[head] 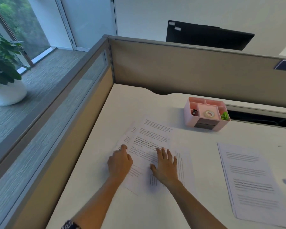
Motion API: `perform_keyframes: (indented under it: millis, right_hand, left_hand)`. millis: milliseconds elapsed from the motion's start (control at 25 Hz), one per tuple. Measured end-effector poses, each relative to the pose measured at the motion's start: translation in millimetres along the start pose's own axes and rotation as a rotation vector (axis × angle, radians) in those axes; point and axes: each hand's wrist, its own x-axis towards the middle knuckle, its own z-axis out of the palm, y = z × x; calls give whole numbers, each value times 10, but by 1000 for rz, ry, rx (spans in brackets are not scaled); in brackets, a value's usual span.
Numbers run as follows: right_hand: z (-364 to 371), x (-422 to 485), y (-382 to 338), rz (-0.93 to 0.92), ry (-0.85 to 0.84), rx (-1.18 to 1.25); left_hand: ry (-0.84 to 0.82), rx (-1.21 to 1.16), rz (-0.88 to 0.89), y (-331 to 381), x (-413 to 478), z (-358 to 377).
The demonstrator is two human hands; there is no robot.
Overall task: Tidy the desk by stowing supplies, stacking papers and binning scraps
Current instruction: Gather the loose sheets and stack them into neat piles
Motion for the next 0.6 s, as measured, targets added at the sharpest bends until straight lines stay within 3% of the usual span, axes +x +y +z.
perform_keyframes:
  millis: [80, 200, 280, 600]
  right_hand:
    - [-3, -24, -1, 75, -21, 16]
    - [53, -72, 46, 113, -99, -26]
    - [101, -122, 42, 75, -132, -74]
    - [364, -447, -98, -193, -131, -97]
  left_hand:
    - [0, 35, -39, -150, 159, -3]
    - [-165, 103, -152, -368, 304, 5]
    - [-238, 94, -173, -427, 315, 26]
    - [-212, 13, -288, -372, 328, 19]
